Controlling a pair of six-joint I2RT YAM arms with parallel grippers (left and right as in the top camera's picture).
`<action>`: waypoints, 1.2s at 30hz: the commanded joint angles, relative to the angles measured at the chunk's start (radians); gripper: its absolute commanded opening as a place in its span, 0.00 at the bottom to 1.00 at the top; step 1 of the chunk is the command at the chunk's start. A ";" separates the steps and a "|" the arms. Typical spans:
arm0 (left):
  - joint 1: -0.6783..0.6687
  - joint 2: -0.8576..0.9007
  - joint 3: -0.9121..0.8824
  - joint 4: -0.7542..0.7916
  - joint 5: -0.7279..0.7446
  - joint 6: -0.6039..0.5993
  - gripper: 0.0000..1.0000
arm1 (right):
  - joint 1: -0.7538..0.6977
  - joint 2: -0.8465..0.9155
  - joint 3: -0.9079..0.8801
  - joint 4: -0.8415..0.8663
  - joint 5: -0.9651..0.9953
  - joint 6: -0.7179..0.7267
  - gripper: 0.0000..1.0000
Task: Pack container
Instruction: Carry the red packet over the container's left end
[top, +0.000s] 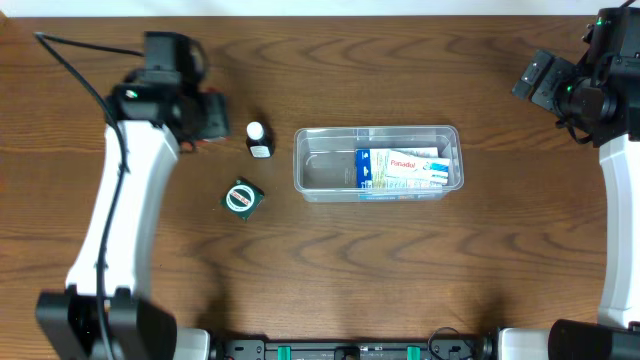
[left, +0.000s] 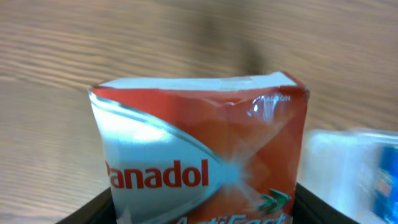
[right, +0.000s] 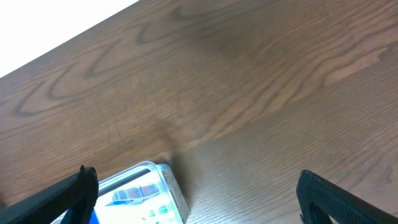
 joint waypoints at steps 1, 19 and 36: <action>-0.116 -0.041 0.008 -0.033 0.012 -0.072 0.66 | -0.005 -0.005 0.011 -0.002 0.007 0.009 0.99; -0.487 0.050 0.006 0.052 0.061 -0.313 0.64 | -0.005 -0.005 0.011 -0.002 0.007 0.009 0.99; -0.514 0.233 0.006 0.132 0.068 -0.325 0.63 | -0.005 -0.005 0.011 -0.002 0.007 0.009 0.99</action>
